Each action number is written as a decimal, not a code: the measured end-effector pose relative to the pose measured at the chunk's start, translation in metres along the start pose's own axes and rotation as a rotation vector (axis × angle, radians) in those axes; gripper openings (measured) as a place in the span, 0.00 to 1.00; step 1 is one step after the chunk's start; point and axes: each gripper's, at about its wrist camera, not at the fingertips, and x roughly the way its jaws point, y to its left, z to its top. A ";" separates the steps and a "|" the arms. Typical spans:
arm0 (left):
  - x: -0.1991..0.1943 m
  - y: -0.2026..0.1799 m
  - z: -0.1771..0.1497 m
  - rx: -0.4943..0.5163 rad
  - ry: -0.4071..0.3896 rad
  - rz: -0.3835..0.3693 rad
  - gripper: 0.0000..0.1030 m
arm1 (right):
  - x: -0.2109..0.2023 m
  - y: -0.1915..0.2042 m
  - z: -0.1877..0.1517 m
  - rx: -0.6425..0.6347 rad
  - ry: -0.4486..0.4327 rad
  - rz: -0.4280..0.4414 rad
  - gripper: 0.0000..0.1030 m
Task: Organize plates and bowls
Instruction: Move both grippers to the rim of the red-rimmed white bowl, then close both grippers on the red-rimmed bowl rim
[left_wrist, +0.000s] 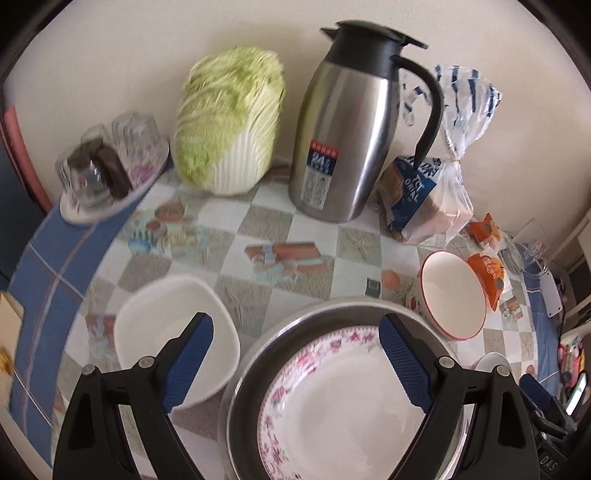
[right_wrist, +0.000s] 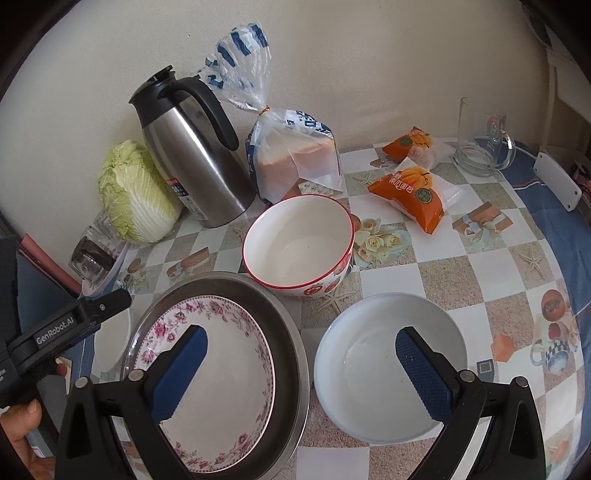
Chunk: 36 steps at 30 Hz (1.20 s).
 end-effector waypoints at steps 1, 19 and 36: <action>-0.001 -0.002 0.005 0.011 -0.006 -0.005 0.89 | -0.001 -0.001 0.001 0.000 -0.002 -0.003 1.00; 0.033 -0.052 0.074 0.130 0.088 -0.130 0.89 | 0.017 -0.028 0.085 -0.013 0.072 -0.055 1.00; 0.107 -0.114 0.060 0.199 0.231 -0.133 0.89 | 0.100 -0.041 0.090 0.005 0.246 -0.116 0.56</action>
